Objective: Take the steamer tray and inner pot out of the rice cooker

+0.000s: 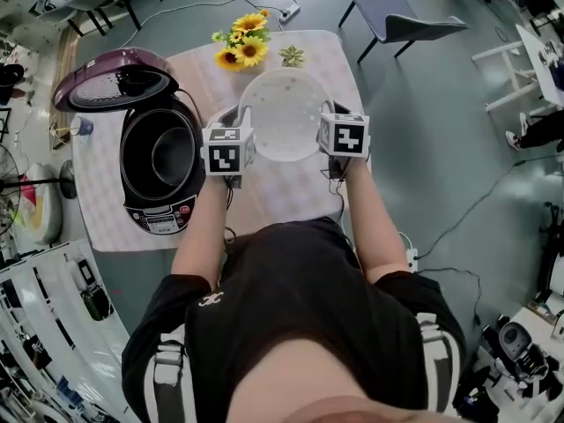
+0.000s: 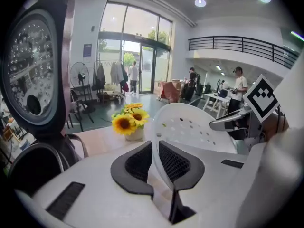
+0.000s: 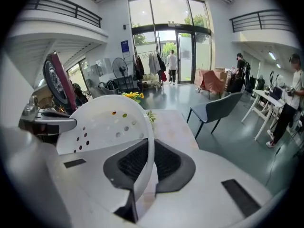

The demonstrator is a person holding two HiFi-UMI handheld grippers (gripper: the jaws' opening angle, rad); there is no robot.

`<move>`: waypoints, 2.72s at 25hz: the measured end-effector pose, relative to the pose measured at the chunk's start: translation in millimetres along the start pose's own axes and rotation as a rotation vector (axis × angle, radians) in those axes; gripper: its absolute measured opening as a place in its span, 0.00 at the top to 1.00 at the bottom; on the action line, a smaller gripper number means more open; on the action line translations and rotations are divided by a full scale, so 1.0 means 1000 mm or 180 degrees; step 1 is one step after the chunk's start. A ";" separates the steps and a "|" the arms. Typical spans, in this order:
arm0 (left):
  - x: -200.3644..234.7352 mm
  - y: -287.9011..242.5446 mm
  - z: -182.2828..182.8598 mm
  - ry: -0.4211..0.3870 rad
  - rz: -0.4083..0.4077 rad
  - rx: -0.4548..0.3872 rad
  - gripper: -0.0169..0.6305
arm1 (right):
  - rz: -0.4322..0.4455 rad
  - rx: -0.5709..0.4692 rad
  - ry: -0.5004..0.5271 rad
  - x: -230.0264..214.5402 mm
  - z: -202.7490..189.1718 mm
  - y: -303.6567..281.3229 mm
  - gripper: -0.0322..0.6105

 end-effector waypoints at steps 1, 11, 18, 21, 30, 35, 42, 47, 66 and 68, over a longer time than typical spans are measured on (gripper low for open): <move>-0.001 -0.008 -0.002 -0.0005 0.0000 0.0024 0.91 | 0.0041 0.0049 -0.0082 -0.005 -0.005 -0.007 0.89; -0.002 -0.081 -0.028 -0.0197 0.0002 0.0276 0.91 | 0.0122 0.0326 -0.0516 -0.037 -0.041 -0.067 0.90; 0.003 -0.115 -0.049 -0.0117 0.0033 0.0400 0.91 | 0.0066 0.0373 -0.0694 -0.044 -0.063 -0.096 0.89; 0.008 -0.129 -0.059 -0.0019 0.0022 0.0424 0.91 | 0.0035 0.0371 -0.0711 -0.046 -0.067 -0.109 0.89; 0.015 -0.156 -0.080 0.0100 -0.0049 0.0543 0.91 | -0.0013 0.0462 -0.0625 -0.049 -0.076 -0.131 0.89; 0.015 -0.162 -0.089 0.0033 -0.0075 0.0613 0.91 | -0.0033 0.0472 -0.0595 -0.048 -0.083 -0.136 0.89; 0.015 -0.160 -0.091 -0.0072 -0.0066 0.0536 0.89 | -0.0071 0.0413 -0.0543 -0.047 -0.086 -0.138 0.89; 0.015 -0.138 -0.065 -0.0174 0.0077 0.0111 0.85 | -0.0258 0.0088 -0.0446 -0.050 -0.067 -0.120 0.89; -0.018 0.091 0.072 -0.0283 0.0249 -0.1628 0.85 | -0.0208 -0.2429 0.0148 0.021 0.088 0.117 0.89; -0.019 0.111 0.078 -0.0292 0.0247 -0.1730 0.85 | -0.0153 -0.2533 0.0272 0.030 0.093 0.136 0.89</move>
Point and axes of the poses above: the fingertips, and each gripper's own axes: y backward along the fingers, x to its left, z out of its top, the point moved 7 cm from there along y, backward along the fingers, and after that the axes turned 3 degrees about -x, right-handed, at the moved point
